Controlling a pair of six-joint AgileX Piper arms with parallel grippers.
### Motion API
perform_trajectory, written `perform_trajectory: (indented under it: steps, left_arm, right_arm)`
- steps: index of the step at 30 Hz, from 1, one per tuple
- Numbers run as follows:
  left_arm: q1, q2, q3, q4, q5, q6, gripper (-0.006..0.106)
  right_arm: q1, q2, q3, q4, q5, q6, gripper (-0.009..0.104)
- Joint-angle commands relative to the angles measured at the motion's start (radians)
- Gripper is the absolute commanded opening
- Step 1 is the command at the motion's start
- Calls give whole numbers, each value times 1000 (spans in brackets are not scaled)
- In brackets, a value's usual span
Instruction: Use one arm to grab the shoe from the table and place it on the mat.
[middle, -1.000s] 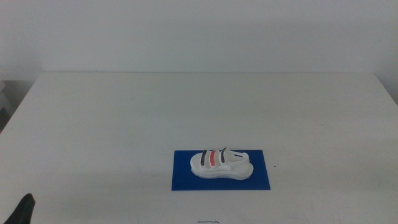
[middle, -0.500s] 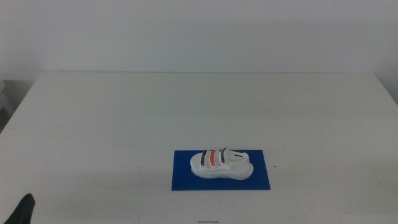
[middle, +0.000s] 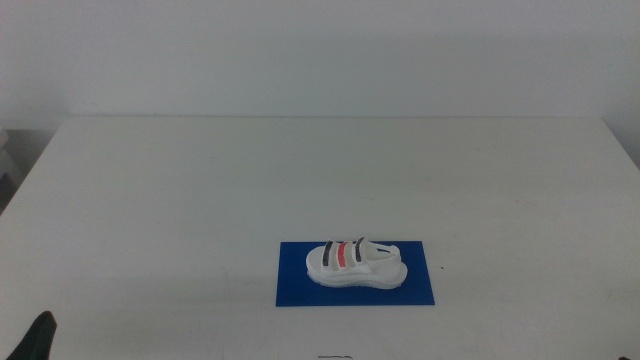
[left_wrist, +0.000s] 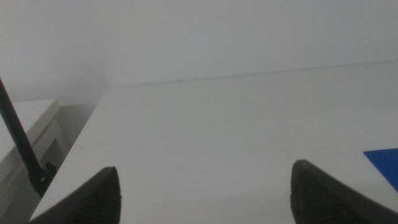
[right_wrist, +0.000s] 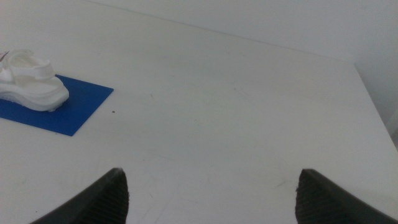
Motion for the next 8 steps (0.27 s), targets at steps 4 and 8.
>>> perform_trajectory:
  steps: [4, 8]
  left_arm:
    - [-4, -18, -3, -9, -84, -15, 94]
    - [-4, -18, -3, -9, -84, -15, 94]
  right_arm:
    - [-5, -20, -18, 15, -66, -4, 89]
    - [-5, -20, -18, 14, -66, -4, 89]
